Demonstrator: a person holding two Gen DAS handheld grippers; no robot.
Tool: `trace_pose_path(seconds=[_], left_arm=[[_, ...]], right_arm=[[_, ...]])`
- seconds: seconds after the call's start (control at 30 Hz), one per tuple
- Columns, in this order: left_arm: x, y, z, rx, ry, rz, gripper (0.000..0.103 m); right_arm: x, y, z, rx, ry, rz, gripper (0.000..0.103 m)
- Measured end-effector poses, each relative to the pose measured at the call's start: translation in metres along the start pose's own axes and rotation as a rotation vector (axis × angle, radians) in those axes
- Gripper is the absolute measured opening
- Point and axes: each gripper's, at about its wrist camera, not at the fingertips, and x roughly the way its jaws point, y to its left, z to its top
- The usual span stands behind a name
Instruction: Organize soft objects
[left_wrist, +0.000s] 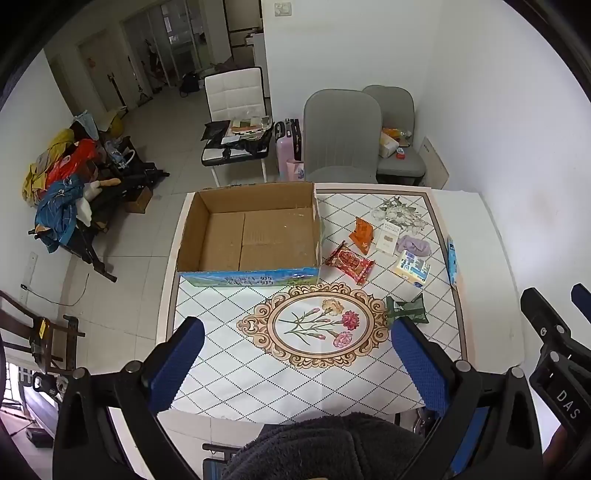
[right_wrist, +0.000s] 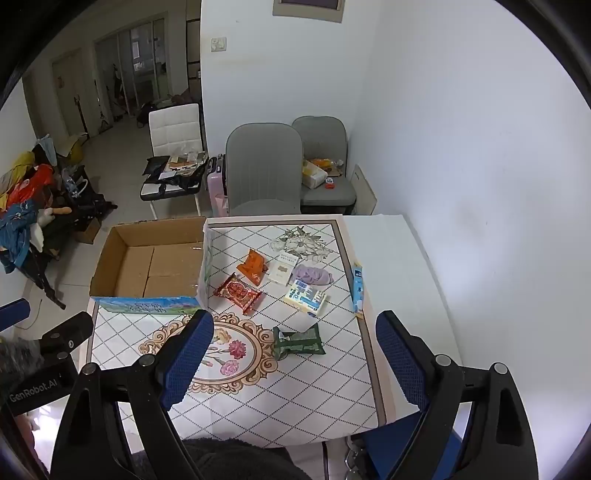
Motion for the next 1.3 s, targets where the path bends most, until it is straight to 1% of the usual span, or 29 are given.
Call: trace_pose_path(seconds=[0.23,0.27,0.43,0.47,0.5,1.0,1.3], left_arm=[[0.003,0.003,0.009,-0.002,-0.001,-0.007,0.103],[-0.003,0.003,0.005,-0.007,-0.01,-0.013,0.103],[-0.005,0.005,0.011,-0.006,-0.009,-0.018,0.103],[-0.005,-0.002,0.007,-0.006,-0.014,-0.015,0.103],[-0.006,-0.002,0.008,-0.006,-0.013,-0.015,0.103],[-0.009,-0.003,0.007,-0.011,-0.025,-0.02,0.103],[-0.011,-0.001,0.013,-0.013,-0.026,-0.022,0.103]], right_arm=[[-0.002,0.0,0.0,0.006,-0.008,0.006,0.092],[-0.002,0.0,0.0,0.004,-0.008,0.004,0.092],[0.0,-0.001,0.007,0.008,-0.01,0.0,0.092],[0.0,-0.001,0.008,0.009,-0.011,0.0,0.092],[-0.003,-0.001,0.002,0.009,-0.015,-0.001,0.092],[-0.003,-0.003,0.004,0.006,-0.022,-0.005,0.092],[-0.004,-0.004,0.005,0.01,-0.025,-0.003,0.092]])
